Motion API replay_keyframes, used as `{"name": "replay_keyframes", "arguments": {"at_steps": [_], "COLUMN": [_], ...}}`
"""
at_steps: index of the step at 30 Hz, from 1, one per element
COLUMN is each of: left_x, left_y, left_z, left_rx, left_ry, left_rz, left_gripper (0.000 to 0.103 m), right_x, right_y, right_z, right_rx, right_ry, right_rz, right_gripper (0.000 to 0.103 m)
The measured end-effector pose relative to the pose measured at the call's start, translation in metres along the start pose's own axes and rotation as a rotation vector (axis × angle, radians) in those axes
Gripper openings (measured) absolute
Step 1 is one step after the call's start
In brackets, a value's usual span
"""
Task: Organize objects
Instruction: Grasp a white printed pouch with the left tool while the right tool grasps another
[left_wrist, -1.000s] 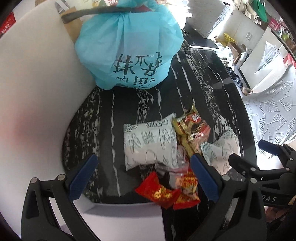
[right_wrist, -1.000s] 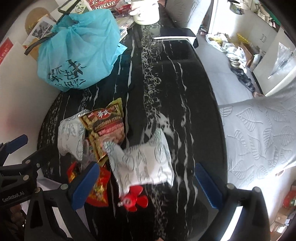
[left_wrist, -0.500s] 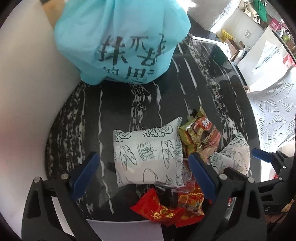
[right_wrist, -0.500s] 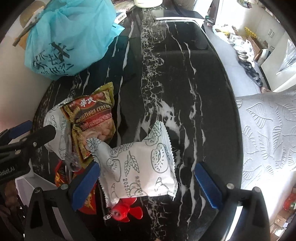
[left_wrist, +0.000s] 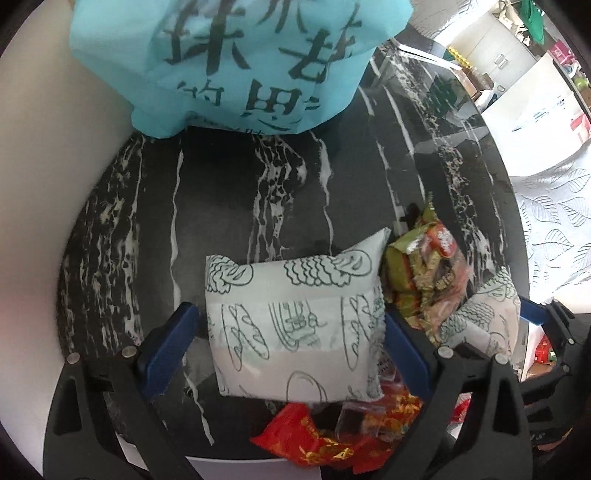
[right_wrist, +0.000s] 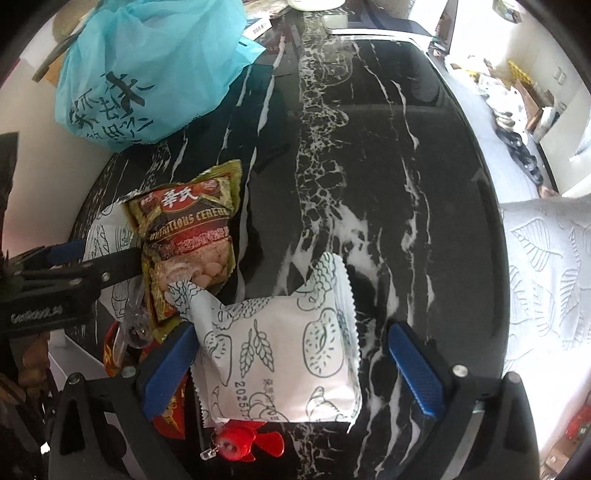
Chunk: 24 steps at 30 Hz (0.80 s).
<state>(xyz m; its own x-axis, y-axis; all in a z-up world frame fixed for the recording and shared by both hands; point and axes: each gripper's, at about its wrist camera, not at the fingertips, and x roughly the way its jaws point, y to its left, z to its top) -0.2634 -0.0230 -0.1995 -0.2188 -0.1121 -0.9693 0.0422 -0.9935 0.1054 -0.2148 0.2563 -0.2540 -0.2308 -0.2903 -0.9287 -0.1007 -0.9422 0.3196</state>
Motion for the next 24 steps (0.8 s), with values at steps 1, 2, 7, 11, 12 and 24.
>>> {"name": "replay_keyframes", "arguments": {"at_steps": [1, 2, 7, 11, 12, 24], "left_x": [0.003, 0.008, 0.016, 0.019, 0.018, 0.003], "left_y": [0.001, 0.005, 0.006, 0.004, 0.004, 0.001], "left_z": [0.000, -0.001, -0.003, 0.000, 0.000, -0.007], "left_rx": [-0.005, -0.009, 0.002, 0.022, 0.026, 0.048], "left_ry": [0.007, 0.012, 0.004, -0.005, -0.005, -0.034], "left_rz": [0.000, 0.000, 0.024, 0.048, 0.050, 0.054], "left_gripper": [0.097, 0.097, 0.097, 0.097, 0.097, 0.081], "right_x": [0.000, 0.000, 0.002, 0.003, 0.002, 0.005], "right_y": [0.000, 0.001, 0.003, 0.004, 0.004, 0.006], "right_z": [0.000, 0.000, 0.000, 0.002, 0.002, 0.005], "right_rx": [-0.006, -0.015, -0.032, -0.038, -0.037, -0.026], "right_ry": [-0.003, -0.006, -0.016, -0.037, -0.040, -0.055], "right_rz": [-0.002, -0.006, -0.019, -0.037, -0.039, -0.056], "right_gripper": [0.103, 0.103, 0.103, 0.103, 0.103, 0.103]}}
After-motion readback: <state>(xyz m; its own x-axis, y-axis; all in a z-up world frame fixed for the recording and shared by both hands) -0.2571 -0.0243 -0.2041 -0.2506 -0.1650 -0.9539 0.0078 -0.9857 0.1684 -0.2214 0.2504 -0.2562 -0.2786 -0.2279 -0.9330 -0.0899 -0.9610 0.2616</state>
